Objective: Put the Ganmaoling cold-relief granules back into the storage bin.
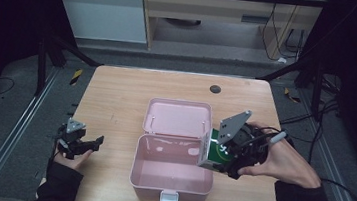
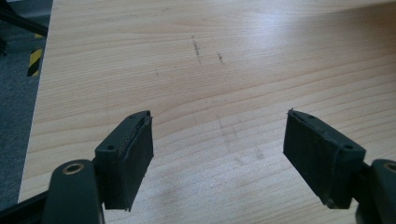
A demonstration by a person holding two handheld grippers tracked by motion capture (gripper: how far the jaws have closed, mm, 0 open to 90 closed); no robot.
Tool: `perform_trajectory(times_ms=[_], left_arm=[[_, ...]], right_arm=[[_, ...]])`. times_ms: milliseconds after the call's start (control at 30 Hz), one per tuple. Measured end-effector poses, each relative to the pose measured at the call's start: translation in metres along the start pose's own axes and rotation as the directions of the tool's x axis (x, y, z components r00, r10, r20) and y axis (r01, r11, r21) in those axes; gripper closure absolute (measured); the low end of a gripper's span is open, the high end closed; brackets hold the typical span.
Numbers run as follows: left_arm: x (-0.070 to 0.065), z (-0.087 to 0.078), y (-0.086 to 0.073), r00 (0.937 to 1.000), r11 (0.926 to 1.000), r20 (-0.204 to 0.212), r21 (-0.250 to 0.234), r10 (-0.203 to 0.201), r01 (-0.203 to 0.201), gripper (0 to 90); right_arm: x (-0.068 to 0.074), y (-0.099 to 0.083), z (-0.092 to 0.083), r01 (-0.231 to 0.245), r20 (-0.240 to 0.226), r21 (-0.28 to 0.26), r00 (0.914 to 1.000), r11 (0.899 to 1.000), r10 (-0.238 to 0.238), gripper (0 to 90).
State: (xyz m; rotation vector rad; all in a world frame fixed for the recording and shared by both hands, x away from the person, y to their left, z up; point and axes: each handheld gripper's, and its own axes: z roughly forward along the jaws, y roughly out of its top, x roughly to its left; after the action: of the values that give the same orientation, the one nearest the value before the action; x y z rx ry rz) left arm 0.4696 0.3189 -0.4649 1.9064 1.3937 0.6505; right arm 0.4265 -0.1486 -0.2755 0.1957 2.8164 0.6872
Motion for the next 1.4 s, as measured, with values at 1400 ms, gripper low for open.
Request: perform_trajectory(times_ms=[1400], left_arm=[[0.001,-0.002,0.001,1.0,1.0,-0.003,-0.008,0.001,-0.001,23.5]], right_arm=[[0.004,0.033,0.074,0.068,-0.113,0.08,0.9919,0.994,-0.059,16.2]])
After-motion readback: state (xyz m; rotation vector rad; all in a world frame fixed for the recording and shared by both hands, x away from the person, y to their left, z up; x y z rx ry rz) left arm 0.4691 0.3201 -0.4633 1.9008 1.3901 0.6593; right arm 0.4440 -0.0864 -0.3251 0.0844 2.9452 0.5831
